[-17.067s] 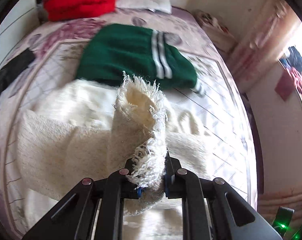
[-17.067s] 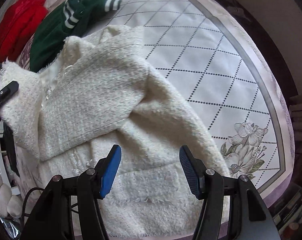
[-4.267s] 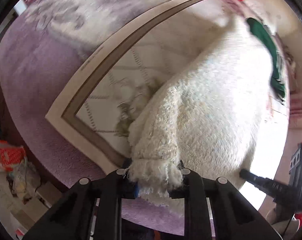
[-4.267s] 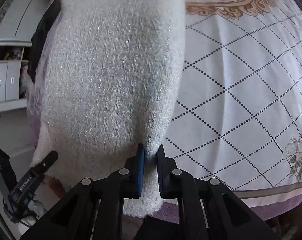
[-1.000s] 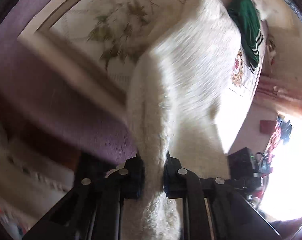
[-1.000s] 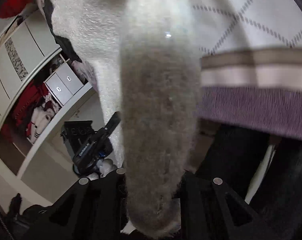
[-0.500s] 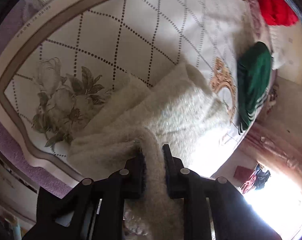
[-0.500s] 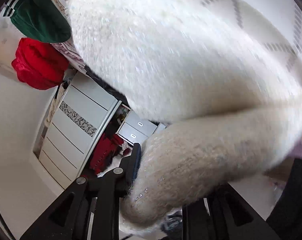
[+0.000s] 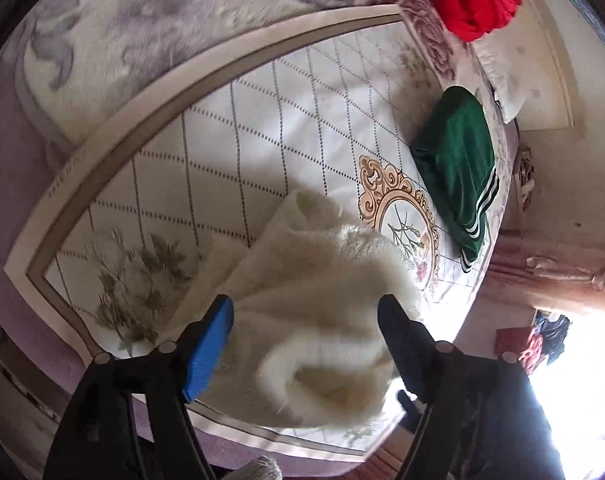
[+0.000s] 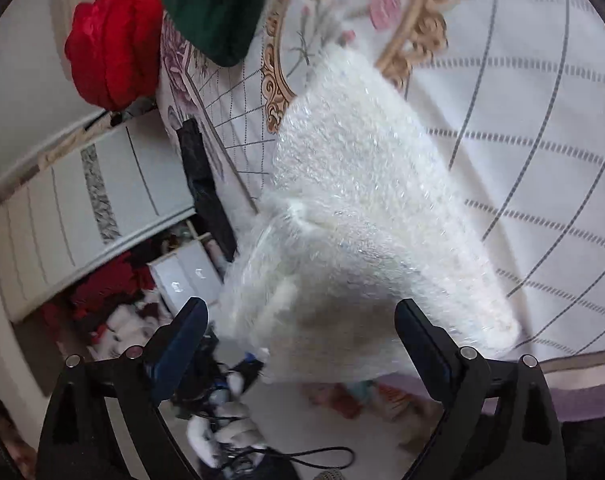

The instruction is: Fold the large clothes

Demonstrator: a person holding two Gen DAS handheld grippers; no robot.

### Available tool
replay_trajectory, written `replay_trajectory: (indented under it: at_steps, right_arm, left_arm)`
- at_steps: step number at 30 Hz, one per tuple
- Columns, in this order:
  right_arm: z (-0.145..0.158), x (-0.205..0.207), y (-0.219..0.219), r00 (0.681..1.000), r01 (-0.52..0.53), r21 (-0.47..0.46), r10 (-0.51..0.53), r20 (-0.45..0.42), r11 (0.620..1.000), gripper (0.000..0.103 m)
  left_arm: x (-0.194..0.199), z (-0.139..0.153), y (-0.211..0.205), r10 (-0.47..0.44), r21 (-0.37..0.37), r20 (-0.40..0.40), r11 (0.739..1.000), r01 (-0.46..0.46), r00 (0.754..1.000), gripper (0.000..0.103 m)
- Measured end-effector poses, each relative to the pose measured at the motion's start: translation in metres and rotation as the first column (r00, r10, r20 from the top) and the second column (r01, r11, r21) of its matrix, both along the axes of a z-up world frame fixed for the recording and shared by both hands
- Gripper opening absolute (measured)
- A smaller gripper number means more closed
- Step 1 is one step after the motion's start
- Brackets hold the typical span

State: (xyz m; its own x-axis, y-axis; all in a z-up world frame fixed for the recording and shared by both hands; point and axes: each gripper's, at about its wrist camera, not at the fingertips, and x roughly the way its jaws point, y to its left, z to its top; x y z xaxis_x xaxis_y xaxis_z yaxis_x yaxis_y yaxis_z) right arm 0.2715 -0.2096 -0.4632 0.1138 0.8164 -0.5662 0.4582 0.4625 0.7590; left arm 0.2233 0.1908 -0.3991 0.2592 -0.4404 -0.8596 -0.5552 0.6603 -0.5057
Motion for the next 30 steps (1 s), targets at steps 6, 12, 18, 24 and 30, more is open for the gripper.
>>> replay_trajectory:
  at_steps: [6, 12, 18, 24, 30]
  right_arm:
    - [-0.015, -0.025, -0.025, 0.902, -0.377, -0.367, 0.427, 0.062, 0.850, 0.096]
    - [-0.043, -0.010, -0.004, 0.838, -0.387, -0.541, 0.529, 0.130, 0.746, 0.078]
    - [-0.080, 0.011, -0.027, 0.894, -0.366, -0.467, 0.444, 0.065, 0.805, 0.066]
    - [-0.133, 0.025, -0.038, 0.867, -0.466, -0.312, 0.498, 0.028, 0.828, 0.103]
    - [-0.153, 0.037, -0.016, 0.838, -0.511, -0.153, 0.530, 0.128, 0.846, 0.103]
  left_arm:
    - [-0.016, -0.009, -0.038, -0.140, 0.264, -0.039, 0.953, 0.145, 0.989, 0.082]
    - [-0.013, -0.060, -0.051, -0.154, 0.338, -0.094, 0.925, 0.177, 0.984, 0.084]
    - [0.017, -0.102, -0.041, -0.151, 0.286, -0.103, 0.942, 0.174, 0.983, 0.091]
    - [0.007, -0.091, -0.038, -0.146, 0.288, -0.077, 0.944, 0.162, 0.986, 0.091]
    - [-0.002, -0.090, -0.038, -0.112, 0.305, -0.066, 0.944, 0.127, 0.992, 0.092]
